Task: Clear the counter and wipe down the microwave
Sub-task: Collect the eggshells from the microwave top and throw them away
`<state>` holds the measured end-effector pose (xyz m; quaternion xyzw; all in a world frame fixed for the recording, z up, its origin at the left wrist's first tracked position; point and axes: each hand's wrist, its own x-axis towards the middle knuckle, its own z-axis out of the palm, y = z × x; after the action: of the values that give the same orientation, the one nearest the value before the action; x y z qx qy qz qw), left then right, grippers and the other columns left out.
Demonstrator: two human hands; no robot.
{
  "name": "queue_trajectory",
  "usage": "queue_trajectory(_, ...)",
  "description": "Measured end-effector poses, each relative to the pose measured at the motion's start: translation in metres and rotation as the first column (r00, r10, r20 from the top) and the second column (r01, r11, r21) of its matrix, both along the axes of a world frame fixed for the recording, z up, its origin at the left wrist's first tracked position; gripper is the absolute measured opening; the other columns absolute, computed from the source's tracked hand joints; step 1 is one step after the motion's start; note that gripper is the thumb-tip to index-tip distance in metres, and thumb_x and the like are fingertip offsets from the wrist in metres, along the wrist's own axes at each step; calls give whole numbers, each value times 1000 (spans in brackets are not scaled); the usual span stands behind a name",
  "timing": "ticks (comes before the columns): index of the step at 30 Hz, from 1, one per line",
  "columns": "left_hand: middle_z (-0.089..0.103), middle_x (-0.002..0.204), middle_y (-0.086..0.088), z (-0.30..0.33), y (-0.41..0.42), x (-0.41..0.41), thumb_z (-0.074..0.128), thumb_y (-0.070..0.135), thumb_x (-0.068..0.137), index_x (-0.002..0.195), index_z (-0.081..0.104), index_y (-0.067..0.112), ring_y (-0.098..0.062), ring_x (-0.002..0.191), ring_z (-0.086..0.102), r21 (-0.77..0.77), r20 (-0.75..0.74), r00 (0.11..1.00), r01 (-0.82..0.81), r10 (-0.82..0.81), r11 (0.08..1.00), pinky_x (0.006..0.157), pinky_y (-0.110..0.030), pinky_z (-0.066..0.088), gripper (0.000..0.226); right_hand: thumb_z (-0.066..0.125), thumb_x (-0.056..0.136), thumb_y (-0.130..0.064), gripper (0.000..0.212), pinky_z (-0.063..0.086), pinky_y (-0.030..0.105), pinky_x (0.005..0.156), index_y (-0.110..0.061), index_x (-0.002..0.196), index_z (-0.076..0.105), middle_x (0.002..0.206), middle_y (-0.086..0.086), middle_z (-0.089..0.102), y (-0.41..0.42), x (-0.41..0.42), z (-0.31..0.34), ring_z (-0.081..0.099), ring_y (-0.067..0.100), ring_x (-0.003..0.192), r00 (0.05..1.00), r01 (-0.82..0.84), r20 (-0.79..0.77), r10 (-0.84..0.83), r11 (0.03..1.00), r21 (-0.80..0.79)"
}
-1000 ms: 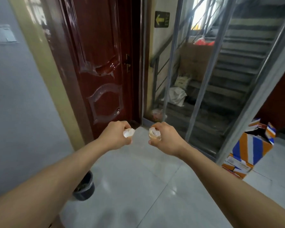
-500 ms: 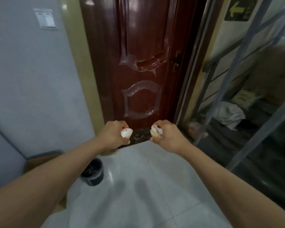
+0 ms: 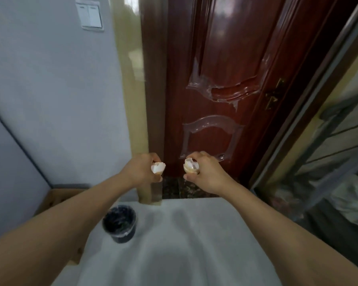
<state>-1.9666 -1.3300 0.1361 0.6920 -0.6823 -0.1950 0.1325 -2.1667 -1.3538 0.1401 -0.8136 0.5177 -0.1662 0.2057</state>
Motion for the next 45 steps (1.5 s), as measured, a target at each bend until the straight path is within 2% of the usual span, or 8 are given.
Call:
queue_trajectory(3, 65, 111, -6, 1, -31, 7, 77, 22, 71, 115, 61, 16, -16, 91, 55, -5, -4, 998, -58, 58, 998, 75, -24, 43, 47, 74, 77, -29, 47, 40, 27, 80, -18, 120, 56, 112, 3, 52, -40, 8, 0, 54, 20, 100, 998, -54, 11, 54, 999, 0)
queue_trajectory(13, 63, 118, -4, -6, -104, 25, 78, 26, 73, 119, 58, 17, -20, 103, 58, 0, 9, 945, -328, 328, 945, 80, -22, 41, 51, 74, 77, -26, 46, 40, 29, 83, -16, 118, 56, 113, 5, 51, -169, 54, -10, 52, 21, 102, 941, -339, 15, 339, 940, 25)
queue_trajectory(19, 61, 125, -4, -14, -128, 19, 77, 29, 75, 123, 56, 15, -20, 114, 55, 13, -10, 813, -581, 582, 813, 92, -27, 43, 55, 74, 76, -24, 42, 43, 32, 84, -12, 113, 57, 104, 2, 51, -242, 77, -21, 53, 22, 97, 818, -575, 19, 575, 818, 33)
queue_trajectory(22, 63, 120, -3, -24, -128, 9, 78, 30, 73, 119, 59, 18, -19, 110, 58, 35, -20, 730, -683, 684, 730, 89, -25, 44, 51, 74, 76, -24, 47, 35, 23, 80, -15, 118, 55, 108, 1, 50, -268, 86, -31, 51, 20, 101, 733, -679, -5, 680, 732, 61)
queue_trajectory(27, 66, 113, 0, -41, -121, 1, 78, 31, 71, 114, 62, 20, -17, 105, 59, 36, -48, 572, -818, 819, 574, 84, -27, 47, 46, 74, 75, -23, 46, 36, 23, 79, -18, 116, 55, 114, 4, 53, -286, 114, -51, 52, 20, 101, 624, -779, 0, 782, 621, 90)
queue_trajectory(36, 65, 114, 3, -72, -109, 40, 79, 29, 71, 114, 61, 25, -11, 86, 55, 72, -98, 388, -916, 916, 396, 63, -22, 43, 47, 74, 74, -24, 46, 37, 24, 79, -20, 115, 55, 113, 3, 53, -286, 184, -86, 51, 18, 97, 482, -864, -10, 876, 477, 162)
queue_trajectory(41, 65, 114, 1, -95, -115, 75, 79, 28, 70, 116, 60, 21, -14, 99, 59, 118, -114, 328, -933, 938, 340, 79, -25, 49, 51, 76, 74, -23, 47, 39, 24, 81, -18, 116, 55, 112, 2, 53, -292, 226, -101, 51, 17, 96, 443, -877, -6, 897, 435, 202)
queue_trajectory(45, 64, 115, 0, -113, -119, 98, 79, 27, 70, 117, 59, 22, -17, 103, 58, 149, -101, 285, -943, 953, 298, 79, -25, 46, 51, 75, 75, -23, 49, 39, 23, 84, -17, 120, 54, 116, 2, 53, -297, 257, -120, 52, 18, 102, 403, -890, -12, 915, 395, 228)
